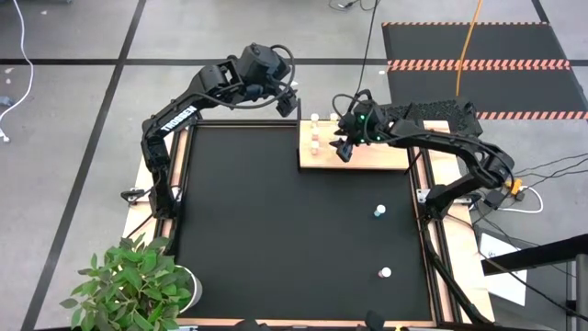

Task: Pick and place medicine bottles onto shelf by color
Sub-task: Put the yellow pill bottle aligned with the other yellow pill bottles on the shelf

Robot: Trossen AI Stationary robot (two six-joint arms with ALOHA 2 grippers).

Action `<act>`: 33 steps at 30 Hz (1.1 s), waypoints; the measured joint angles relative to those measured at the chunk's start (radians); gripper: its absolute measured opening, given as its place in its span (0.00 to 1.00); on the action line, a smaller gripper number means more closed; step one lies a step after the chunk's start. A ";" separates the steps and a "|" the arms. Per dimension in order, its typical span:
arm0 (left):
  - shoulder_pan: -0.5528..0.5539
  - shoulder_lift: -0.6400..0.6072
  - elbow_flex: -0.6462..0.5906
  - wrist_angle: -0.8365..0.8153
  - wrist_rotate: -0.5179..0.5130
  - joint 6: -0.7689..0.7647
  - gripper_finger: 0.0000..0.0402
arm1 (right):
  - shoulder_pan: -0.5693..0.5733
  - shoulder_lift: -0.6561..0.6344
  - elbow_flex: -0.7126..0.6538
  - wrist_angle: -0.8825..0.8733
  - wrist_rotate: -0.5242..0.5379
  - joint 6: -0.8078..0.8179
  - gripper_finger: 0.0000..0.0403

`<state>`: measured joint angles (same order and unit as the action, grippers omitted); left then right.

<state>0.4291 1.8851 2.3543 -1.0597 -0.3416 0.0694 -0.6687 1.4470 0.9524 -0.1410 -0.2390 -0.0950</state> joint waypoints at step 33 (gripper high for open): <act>0.004 0.000 -0.002 -0.009 0.000 -0.073 0.94 | 0.167 0.012 0.000 -0.110 0.389 0.727 0.55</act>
<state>0.4336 1.8851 2.3524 -1.0683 -0.3412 -0.0036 -0.5015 1.4593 0.9524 -0.2512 0.1502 0.6318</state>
